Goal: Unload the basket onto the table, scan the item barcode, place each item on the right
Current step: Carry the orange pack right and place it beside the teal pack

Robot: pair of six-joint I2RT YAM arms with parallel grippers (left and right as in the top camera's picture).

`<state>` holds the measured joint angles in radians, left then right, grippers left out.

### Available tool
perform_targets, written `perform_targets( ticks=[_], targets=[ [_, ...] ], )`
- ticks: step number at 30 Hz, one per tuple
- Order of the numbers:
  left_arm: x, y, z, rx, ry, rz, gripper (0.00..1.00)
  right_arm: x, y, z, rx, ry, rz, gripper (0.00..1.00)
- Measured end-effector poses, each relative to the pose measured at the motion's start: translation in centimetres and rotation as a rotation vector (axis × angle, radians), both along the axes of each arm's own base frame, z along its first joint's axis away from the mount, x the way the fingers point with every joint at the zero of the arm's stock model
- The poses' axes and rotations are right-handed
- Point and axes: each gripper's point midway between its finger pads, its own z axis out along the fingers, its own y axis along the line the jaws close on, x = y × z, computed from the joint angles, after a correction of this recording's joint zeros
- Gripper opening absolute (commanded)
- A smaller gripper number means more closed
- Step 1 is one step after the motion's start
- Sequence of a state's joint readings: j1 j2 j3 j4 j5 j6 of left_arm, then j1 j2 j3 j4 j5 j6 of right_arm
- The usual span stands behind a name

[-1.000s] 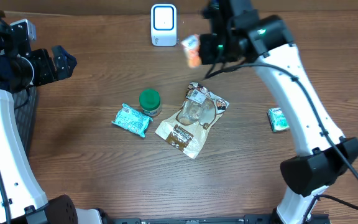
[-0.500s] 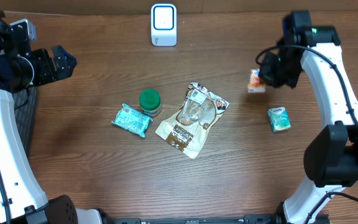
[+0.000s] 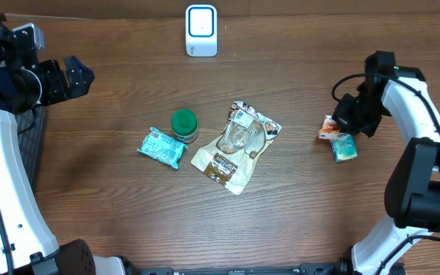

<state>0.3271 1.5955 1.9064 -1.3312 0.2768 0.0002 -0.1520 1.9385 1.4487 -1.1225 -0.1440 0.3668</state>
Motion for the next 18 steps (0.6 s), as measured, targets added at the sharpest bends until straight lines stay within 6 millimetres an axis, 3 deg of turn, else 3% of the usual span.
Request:
perform_targets(
  ticks=[11,18],
  targets=[
    [0.0,0.0,0.0,0.0,0.0,0.0,1.0,-1.8,-1.1,0.0,-0.001,0.071,-0.031,0.15],
    [0.0,0.0,0.0,0.0,0.0,0.0,1.0,-2.8,-2.1,-0.2,-0.069,0.112,-0.03,0.36]
  ],
)
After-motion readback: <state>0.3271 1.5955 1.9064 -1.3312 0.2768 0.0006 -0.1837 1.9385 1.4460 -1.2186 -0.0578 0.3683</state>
